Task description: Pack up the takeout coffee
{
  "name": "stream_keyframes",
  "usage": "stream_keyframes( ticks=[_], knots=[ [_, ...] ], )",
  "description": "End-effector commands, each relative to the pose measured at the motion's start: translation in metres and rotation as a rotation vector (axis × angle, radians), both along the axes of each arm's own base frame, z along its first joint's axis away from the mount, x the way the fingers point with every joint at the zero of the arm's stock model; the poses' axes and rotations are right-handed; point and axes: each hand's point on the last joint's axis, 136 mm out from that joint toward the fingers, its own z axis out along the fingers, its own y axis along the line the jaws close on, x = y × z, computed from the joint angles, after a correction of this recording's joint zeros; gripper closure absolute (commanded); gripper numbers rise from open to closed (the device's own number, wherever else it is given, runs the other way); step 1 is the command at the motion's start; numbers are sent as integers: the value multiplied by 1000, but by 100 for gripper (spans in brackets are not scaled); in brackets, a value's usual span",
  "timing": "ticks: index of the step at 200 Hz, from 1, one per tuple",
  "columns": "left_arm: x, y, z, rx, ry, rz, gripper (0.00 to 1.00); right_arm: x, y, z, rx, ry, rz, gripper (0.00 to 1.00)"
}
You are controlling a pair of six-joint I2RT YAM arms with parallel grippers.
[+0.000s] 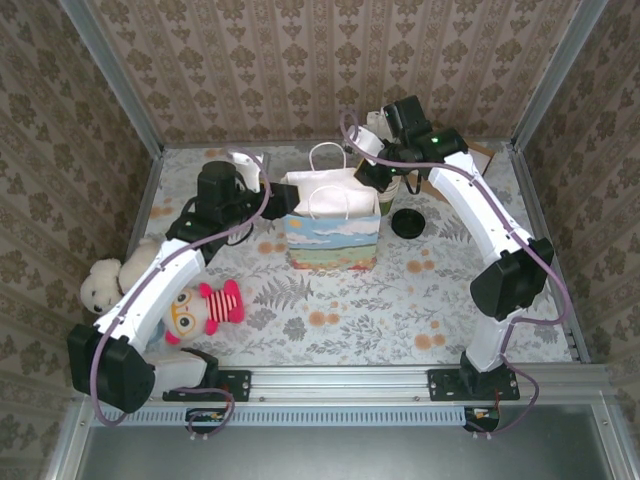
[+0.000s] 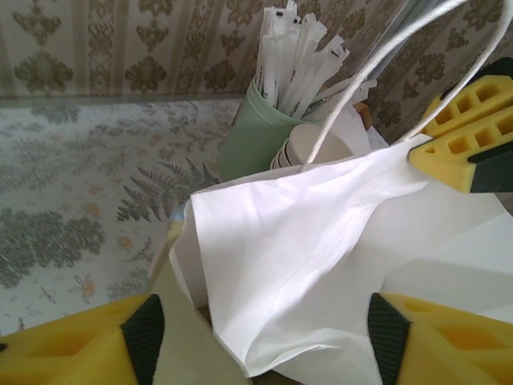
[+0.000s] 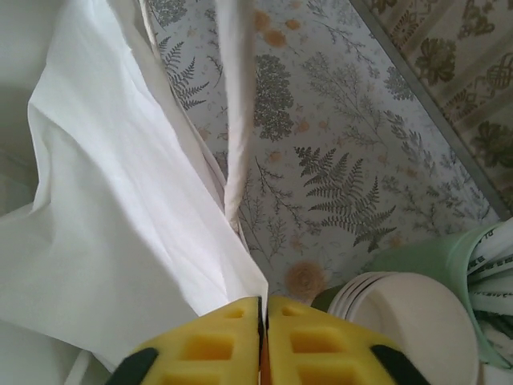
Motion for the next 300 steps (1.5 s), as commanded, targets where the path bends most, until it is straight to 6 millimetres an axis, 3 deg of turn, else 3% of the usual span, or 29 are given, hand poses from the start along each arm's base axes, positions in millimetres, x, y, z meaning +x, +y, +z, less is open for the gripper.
stream_keyframes(
  ticks=[1,27,36,50,61,89,111,129,137,154,164,179,193,223,251,272,300],
  knots=[
    [-6,-10,-7,-53,78,-23,36,-12,-4,12,-33,-20,24,95],
    [-6,-15,0,-86,68,-38,44,-14,-2,16,-51,-48,35,100],
    [-13,-27,-1,-90,76,-64,45,-14,0,17,-56,-62,39,100],
    [-14,-32,-1,-106,91,-73,47,-11,1,20,-88,-103,28,78],
    [-15,-36,-1,-108,96,-81,48,-11,3,21,-108,-132,37,74],
    [-14,-36,-3,-74,94,-56,53,-13,2,27,-109,-162,42,88],
    [-12,-35,-3,-69,94,-34,58,-19,4,32,-105,-171,60,93],
    [-11,-38,-3,-71,93,-20,62,-30,9,25,-103,-139,96,93],
    [-10,-40,-4,-66,92,-18,62,-32,10,18,-108,-122,103,86],
    [-8,-42,-11,-33,102,-11,56,-23,9,-2,-146,-129,58,59],
    [-5,-40,-15,-12,114,6,55,-15,9,-15,-183,-153,29,51],
    [-2,-38,-20,0,120,25,58,-6,12,-25,-221,-199,9,47],
    [0,-37,-20,-6,124,39,59,-4,13,-16,-199,-212,-3,44],
    [3,-35,-21,-7,128,63,61,-22,-3,31,-110,-256,-34,31],
    [5,-34,-27,4,144,76,63,-39,-23,39,-13,-211,-62,21],
    [5,-35,-25,-3,144,78,64,-39,-31,28,5,-197,-94,24],
    [5,-34,-21,-10,138,80,64,-47,-18,7,37,-97,-51,55]
  ],
)
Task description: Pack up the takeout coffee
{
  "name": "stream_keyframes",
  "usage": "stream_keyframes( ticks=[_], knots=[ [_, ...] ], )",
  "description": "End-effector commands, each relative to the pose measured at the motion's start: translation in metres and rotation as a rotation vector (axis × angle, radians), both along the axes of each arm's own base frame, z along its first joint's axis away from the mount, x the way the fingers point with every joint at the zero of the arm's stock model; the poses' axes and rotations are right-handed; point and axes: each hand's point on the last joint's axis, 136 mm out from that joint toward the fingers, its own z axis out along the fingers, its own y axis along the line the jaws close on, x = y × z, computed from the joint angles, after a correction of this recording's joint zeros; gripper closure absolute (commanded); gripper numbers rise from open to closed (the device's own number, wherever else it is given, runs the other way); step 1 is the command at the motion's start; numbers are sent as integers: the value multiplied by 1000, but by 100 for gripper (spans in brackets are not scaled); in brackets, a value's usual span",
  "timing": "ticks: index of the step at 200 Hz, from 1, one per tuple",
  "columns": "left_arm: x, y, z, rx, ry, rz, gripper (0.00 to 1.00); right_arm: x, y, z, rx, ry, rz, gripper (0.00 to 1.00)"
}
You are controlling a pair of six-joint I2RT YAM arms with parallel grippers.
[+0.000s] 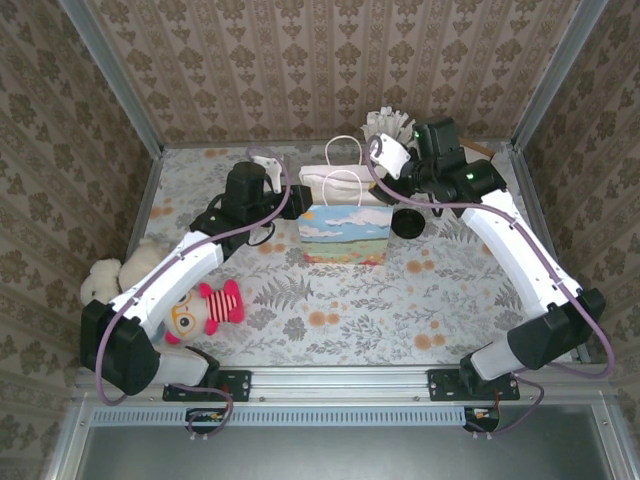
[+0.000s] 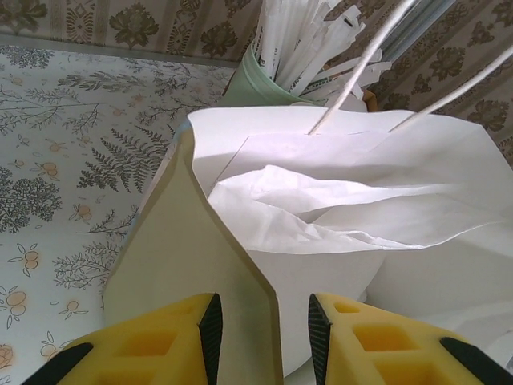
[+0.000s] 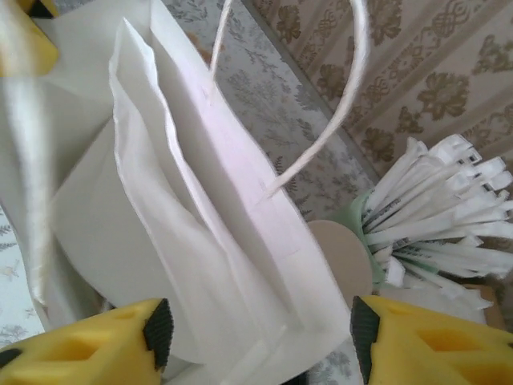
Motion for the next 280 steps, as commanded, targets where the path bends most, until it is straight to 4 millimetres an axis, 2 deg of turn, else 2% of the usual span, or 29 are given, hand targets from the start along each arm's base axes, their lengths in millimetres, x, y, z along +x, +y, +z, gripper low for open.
stream_keyframes(
  ticks=[1,14,57,69,86,116,127,136,162,179,201,219,230,260,278,280],
  knots=[
    [2,3,0,9,22,28,64,-7,20,-31,54,124,60,56],
    [1,2,1,3,19,19,64,-6,31,-39,55,155,98,63],
    [0,-8,4,-62,26,-16,64,5,46,-77,-22,327,150,67],
    [0,-11,5,-87,26,-19,65,3,55,-82,-3,362,175,78],
    [-1,-14,7,-100,26,-30,65,2,78,-73,45,370,226,92],
    [-4,-19,11,-113,23,-48,65,2,115,-43,177,338,313,98],
    [-5,-22,11,-120,25,-58,65,2,124,-38,231,351,338,100],
    [-5,-24,13,-129,20,-67,65,6,128,-44,242,366,324,100],
    [-4,-24,15,-123,5,-64,64,21,129,-82,217,446,244,100],
    [-3,-21,18,-102,-9,-56,64,26,124,-84,195,443,201,96],
    [-2,-11,25,-65,-53,-26,60,32,110,-62,176,376,169,88],
    [-2,0,39,-36,-114,-3,52,27,101,-29,208,319,183,69],
    [-1,10,46,-6,-148,22,44,23,94,-10,207,261,180,57],
    [3,51,68,74,-249,133,31,14,63,33,216,78,103,37],
    [8,89,78,118,-285,261,25,10,38,63,283,-19,6,29],
    [11,99,79,127,-286,292,24,10,34,65,292,-27,-10,28]
  ],
)
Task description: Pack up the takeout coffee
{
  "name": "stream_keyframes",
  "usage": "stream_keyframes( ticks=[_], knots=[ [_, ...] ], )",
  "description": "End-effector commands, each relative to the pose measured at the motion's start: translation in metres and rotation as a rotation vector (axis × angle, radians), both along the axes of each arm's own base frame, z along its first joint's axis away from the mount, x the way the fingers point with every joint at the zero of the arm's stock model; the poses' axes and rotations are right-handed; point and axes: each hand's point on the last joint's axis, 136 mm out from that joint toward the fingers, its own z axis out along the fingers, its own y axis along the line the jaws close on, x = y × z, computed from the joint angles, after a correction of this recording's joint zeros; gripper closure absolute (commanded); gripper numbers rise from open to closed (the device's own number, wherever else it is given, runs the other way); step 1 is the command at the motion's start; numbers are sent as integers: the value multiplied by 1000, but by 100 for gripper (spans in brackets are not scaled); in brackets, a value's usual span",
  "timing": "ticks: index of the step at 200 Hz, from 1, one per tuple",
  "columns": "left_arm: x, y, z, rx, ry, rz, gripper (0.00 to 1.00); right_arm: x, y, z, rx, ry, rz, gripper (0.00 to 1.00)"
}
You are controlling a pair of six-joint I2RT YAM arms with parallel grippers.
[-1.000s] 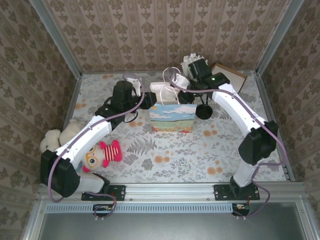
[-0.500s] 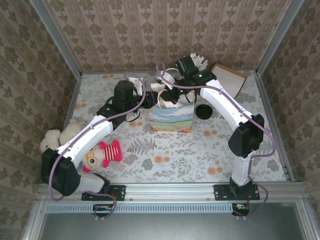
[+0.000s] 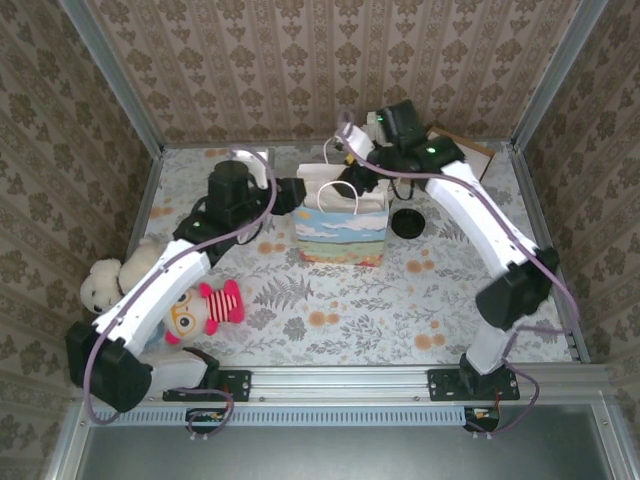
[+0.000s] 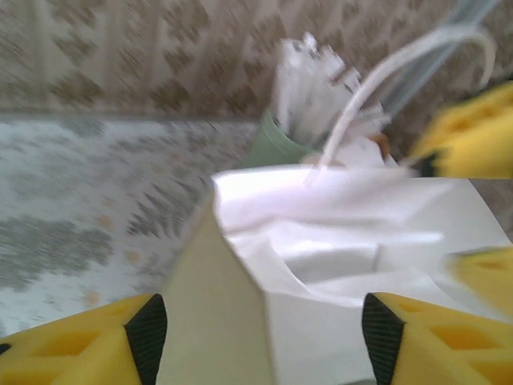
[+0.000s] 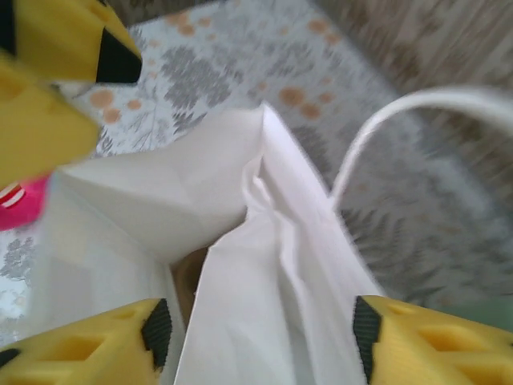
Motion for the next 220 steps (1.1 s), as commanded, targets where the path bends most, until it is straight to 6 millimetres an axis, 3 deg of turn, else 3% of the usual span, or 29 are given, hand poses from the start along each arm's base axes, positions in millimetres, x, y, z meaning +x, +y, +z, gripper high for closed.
stream_keyframes(
  ticks=[1,10,23,39,51,67,83,103,127,146,162,181,205,220],
  knots=[
    [8,59,32,83,-111,194,24,-3,-35,55,84,-167,-158,28],
    [10,83,35,105,-126,276,18,-3,-52,72,132,-224,-243,20],
    [9,116,34,142,-148,393,6,-5,-86,95,215,-325,-406,1],
    [8,153,25,197,-175,517,0,-6,-140,104,297,-422,-658,0],
    [8,176,12,239,-195,581,0,-12,-187,95,342,-461,-857,0],
    [10,206,-17,275,-191,670,0,-22,-248,63,341,-470,-1115,0],
    [13,230,-52,274,-157,734,0,-35,-303,14,307,-423,-1354,0],
    [16,246,-93,304,-109,765,0,-52,-348,-49,273,-355,-1545,0],
    [18,243,-136,347,-77,723,0,-60,-368,-119,264,-278,-1596,0],
    [22,234,-164,377,-20,647,0,-56,-369,-173,327,-119,-1580,0],
    [25,228,-183,423,12,592,0,-49,-367,-203,308,-62,-1556,0],
    [35,212,-191,422,-20,496,0,-32,-356,-222,311,-37,-1467,0],
    [47,205,-201,507,-57,454,0,-6,-337,-223,332,-22,-1323,0],
    [51,201,-195,550,-141,438,0,6,-327,-228,333,30,-1254,0]
  ],
)
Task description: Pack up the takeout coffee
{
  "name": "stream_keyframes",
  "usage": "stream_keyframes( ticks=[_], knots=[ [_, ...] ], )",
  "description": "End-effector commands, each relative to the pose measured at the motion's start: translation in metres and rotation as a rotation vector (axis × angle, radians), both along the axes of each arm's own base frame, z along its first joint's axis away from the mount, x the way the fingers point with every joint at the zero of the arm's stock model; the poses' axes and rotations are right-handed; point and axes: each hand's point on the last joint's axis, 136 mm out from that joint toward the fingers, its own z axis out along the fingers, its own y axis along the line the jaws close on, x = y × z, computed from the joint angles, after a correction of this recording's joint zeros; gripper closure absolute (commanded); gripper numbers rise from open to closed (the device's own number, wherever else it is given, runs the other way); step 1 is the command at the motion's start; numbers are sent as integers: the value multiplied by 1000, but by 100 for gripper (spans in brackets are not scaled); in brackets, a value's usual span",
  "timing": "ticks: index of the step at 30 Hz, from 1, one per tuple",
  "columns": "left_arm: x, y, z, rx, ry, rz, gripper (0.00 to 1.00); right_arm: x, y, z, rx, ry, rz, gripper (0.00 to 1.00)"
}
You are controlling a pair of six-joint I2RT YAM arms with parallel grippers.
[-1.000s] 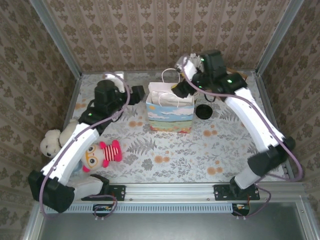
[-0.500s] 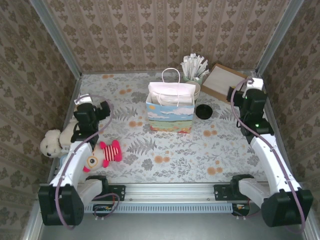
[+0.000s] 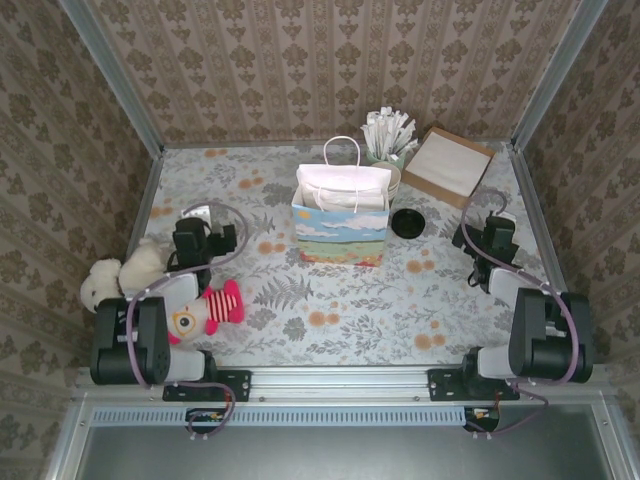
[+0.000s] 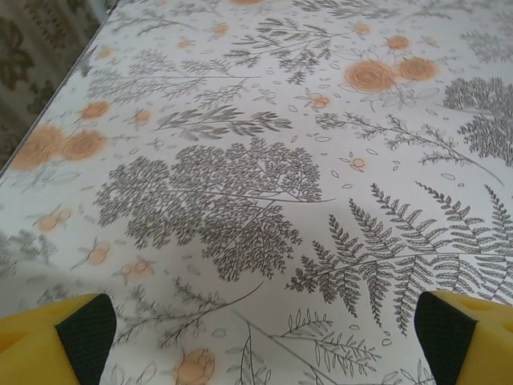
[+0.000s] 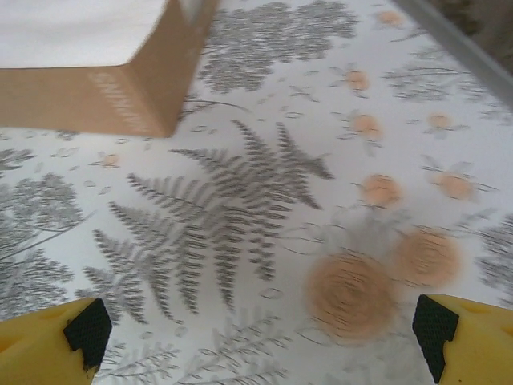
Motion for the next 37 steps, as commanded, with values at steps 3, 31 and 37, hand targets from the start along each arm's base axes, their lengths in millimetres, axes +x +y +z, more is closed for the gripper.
stream_keyframes(
  ticks=[3,31,37],
  knots=[
    [14,-13,21,87,-163,-110,0,47,34,29,47,-120,236,0],
    [14,18,-1,84,-179,65,0,43,84,26,-171,-258,344,0],
    [14,17,0,71,-182,51,0,43,85,27,-173,-262,346,0]
  ],
)
